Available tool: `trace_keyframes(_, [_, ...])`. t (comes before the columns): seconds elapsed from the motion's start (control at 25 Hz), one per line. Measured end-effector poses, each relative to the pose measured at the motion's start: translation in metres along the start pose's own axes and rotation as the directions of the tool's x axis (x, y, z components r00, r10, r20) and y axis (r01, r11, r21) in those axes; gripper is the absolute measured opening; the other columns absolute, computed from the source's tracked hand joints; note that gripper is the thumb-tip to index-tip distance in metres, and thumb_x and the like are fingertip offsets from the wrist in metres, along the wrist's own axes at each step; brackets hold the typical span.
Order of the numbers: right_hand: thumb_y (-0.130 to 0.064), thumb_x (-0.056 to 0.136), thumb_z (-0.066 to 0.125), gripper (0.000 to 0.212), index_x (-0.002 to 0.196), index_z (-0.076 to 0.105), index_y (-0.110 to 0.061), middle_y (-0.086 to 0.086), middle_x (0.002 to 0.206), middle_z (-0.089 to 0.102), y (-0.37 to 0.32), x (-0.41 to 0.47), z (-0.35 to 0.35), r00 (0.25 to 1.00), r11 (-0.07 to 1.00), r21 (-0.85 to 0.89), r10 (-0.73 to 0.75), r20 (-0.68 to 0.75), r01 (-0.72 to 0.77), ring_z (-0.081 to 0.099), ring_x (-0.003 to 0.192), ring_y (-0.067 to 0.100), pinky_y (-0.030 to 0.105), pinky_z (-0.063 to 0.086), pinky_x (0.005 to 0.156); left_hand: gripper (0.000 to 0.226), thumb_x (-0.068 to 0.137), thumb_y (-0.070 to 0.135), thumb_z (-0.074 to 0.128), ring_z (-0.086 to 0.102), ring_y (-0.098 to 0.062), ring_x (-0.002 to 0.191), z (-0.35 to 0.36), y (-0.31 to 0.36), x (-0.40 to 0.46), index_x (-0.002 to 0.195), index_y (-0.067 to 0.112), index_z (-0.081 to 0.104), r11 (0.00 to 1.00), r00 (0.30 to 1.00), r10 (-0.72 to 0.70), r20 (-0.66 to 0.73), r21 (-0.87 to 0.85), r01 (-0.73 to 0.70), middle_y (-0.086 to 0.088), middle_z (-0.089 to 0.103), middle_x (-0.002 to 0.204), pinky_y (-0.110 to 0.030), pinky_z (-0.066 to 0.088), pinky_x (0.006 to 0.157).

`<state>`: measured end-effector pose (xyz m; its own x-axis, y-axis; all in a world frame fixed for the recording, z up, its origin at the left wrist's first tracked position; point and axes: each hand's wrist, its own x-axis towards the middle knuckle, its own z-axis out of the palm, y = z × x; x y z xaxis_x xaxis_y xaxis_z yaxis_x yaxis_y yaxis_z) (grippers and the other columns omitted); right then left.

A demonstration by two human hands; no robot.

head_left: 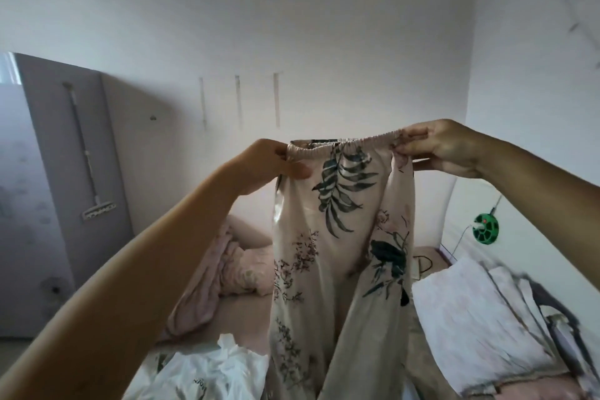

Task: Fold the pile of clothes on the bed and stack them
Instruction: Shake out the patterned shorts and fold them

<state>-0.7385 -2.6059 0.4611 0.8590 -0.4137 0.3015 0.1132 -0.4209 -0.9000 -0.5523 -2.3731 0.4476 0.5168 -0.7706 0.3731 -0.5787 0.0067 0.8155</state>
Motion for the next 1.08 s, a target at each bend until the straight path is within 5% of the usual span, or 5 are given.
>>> trace_keyframes(0.16, [0.000,0.086,0.061,0.018,0.104,0.064,0.000,0.009,0.086,0.068,-0.029,0.012,-0.007,0.999,0.993,-0.108,-0.039,-0.006,0.038,0.066,0.075,0.018,0.024,0.058,0.069,0.010,0.076,0.001,0.074,0.058,-0.004,0.057,-0.014,0.038,0.018,0.079,0.004,0.065,0.995,0.992,0.049,-0.113,0.096,-0.038,-0.003,0.059,0.072,-0.017,0.052,0.057])
trace_keyframes(0.44, [-0.018,0.090,0.061,0.013,0.097,0.061,-0.007,0.002,0.080,0.066,-0.067,0.024,-0.018,0.983,0.986,-0.046,-0.164,-0.077,0.161,0.064,0.074,0.013,0.033,0.052,0.079,0.022,0.080,0.014,0.074,0.058,-0.026,0.082,-0.036,0.070,0.035,0.087,-0.005,0.065,0.995,0.973,0.087,-0.213,0.072,-0.073,-0.018,0.060,0.089,-0.051,0.050,0.089])
trace_keyframes(0.68, [-0.009,0.089,0.060,0.003,0.090,0.063,-0.008,-0.003,0.063,0.066,-0.070,0.027,-0.015,0.981,0.980,0.090,-0.172,-0.089,0.180,0.061,0.058,0.008,0.022,0.056,0.060,0.032,0.081,0.027,0.072,0.061,-0.022,0.074,-0.045,0.079,0.032,0.078,-0.004,0.065,0.991,0.972,0.073,-0.225,0.129,-0.044,-0.012,0.062,0.080,-0.039,0.056,0.079])
trace_keyframes(0.88, [-0.006,0.087,0.061,0.008,0.094,0.064,-0.006,-0.003,0.066,0.069,-0.072,0.030,-0.016,0.977,0.977,0.079,-0.188,-0.103,0.196,0.066,0.060,0.007,0.022,0.056,0.062,0.007,0.084,0.010,0.068,0.062,-0.018,0.073,-0.052,0.075,0.032,0.083,0.004,0.068,0.997,0.980,0.079,-0.180,0.013,-0.078,-0.009,0.065,0.083,-0.031,0.057,0.076])
trace_keyframes(1.08, [-0.011,0.086,0.064,0.008,0.092,0.067,-0.007,0.000,0.077,0.066,-0.071,0.033,-0.018,0.995,0.991,-0.088,-0.102,0.003,0.102,0.060,0.071,0.010,0.023,0.048,0.070,0.015,0.086,0.008,0.066,0.064,-0.016,0.075,-0.059,0.069,0.032,0.097,-0.002,0.066,0.997,0.992,0.065,-0.108,-0.028,-0.069,-0.010,0.065,0.087,-0.030,0.057,0.078])
